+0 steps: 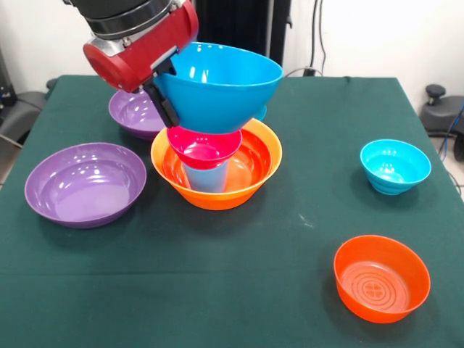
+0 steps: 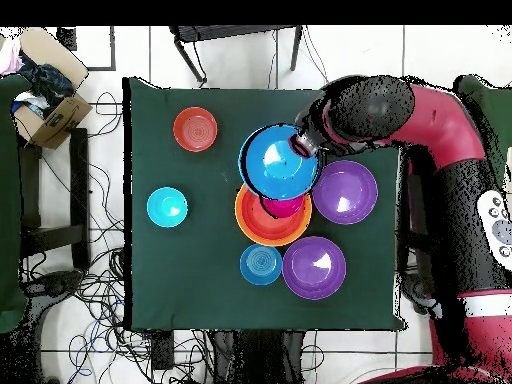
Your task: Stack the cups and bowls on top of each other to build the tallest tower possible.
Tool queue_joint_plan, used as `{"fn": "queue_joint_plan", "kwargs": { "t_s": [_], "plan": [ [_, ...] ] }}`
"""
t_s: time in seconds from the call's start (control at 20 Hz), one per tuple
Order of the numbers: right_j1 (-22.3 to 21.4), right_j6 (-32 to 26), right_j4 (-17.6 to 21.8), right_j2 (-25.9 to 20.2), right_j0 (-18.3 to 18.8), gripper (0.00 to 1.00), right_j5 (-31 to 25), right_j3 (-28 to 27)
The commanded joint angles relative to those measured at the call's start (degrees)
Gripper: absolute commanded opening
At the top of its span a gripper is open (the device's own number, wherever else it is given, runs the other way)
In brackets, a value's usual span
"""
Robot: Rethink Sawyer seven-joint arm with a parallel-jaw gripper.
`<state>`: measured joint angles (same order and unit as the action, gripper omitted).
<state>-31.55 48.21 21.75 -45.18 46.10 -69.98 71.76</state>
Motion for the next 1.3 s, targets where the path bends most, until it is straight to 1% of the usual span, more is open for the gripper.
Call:
{"fn": "queue_joint_plan", "kwargs": {
  "t_s": [0.05, 0.5, 0.85, 1.3],
  "plan": [
    [-0.1, 3.03, 1.76, 3.75, -0.33, 0.0, 4.17, 5.67],
    [-1.14, 4.18, 1.65, 4.67, -0.11, 0.0, 4.08, 7.29],
    [-0.63, 2.35, 2.39, 4.7, -0.14, 0.0, 3.62, 6.41],
    [-0.24, 1.85, 2.77, 5.47, -0.36, 0.0, 3.48, 5.58]
  ]
}}
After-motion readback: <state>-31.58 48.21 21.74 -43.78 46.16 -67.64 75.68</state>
